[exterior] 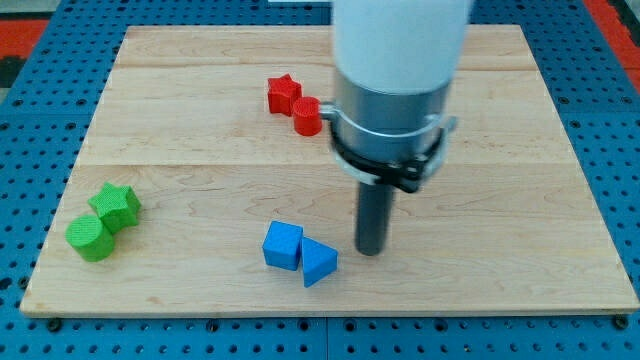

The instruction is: Push the blue cube along with the blue triangle closer to the green star

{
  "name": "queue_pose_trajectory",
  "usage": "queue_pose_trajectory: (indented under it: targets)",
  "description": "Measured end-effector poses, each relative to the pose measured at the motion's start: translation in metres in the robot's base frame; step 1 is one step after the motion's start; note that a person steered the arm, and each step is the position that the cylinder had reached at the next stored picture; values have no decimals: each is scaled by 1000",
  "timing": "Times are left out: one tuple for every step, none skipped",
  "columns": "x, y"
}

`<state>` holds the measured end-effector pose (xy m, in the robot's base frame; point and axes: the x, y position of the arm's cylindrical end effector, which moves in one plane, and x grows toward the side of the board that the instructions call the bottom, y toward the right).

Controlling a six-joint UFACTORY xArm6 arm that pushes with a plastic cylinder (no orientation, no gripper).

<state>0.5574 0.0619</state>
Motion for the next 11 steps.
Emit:
queue_pose_trajectory:
  targets:
    - [24,33]
    - [20,-31]
    - [-3,-81]
    - [-21,-118]
    - [-31,-128]
    - [-35,-175]
    - [-44,-112]
    - [10,-46]
    - [43,-90]
    - [5,-130]
    - [-34,-169]
